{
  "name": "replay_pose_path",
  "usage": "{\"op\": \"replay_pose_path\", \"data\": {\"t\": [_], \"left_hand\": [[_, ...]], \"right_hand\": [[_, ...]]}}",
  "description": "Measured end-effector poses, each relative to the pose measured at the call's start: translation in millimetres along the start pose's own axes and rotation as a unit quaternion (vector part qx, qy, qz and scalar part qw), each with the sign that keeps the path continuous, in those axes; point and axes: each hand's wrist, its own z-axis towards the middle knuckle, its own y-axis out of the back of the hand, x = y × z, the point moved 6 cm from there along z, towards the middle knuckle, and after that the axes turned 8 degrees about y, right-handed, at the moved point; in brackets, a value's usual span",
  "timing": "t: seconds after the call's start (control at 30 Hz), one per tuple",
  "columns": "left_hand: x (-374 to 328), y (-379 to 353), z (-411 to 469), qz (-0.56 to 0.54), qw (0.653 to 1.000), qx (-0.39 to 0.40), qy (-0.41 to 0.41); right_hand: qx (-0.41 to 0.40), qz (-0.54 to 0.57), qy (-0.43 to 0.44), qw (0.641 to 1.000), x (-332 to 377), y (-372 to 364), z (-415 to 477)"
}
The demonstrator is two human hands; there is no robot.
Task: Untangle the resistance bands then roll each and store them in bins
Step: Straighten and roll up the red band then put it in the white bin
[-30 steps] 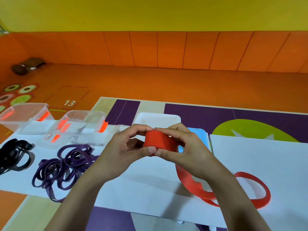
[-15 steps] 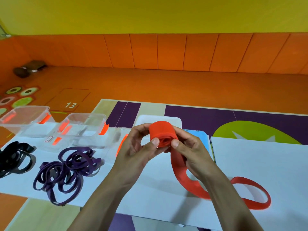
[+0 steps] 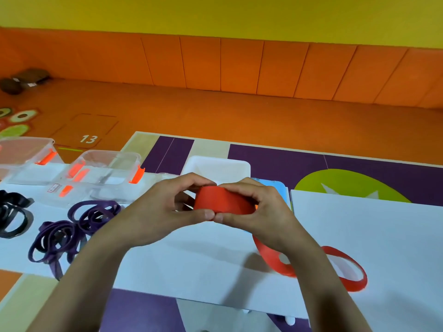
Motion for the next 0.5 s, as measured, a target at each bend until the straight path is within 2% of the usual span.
{"op": "replay_pose_path", "data": {"t": [0.1, 0.17, 0.3, 0.43, 0.5], "left_hand": [[6, -8, -1, -0.002, 1.0, -0.001, -0.006], [12, -12, -3, -0.021, 1.0, -0.021, -0.009], [21, -27, 1, -0.114, 0.99, -0.077, -0.029], [30, -28, 7, -0.252, 0.954, -0.156, -0.043], [33, -35, 12, -0.321, 0.933, -0.156, -0.037]], "right_hand": [[-0.021, 0.009, 0.0, 1.0, -6, 1, -4], [-0.036, 0.058, -0.007, 0.998, -10, -1, -6], [-0.05, 0.129, -0.008, 0.99, -14, -1, -2], [-0.061, 0.205, -0.036, 0.976, -25, -7, 2], [-0.075, 0.233, -0.038, 0.969, -28, -10, 2]]}}
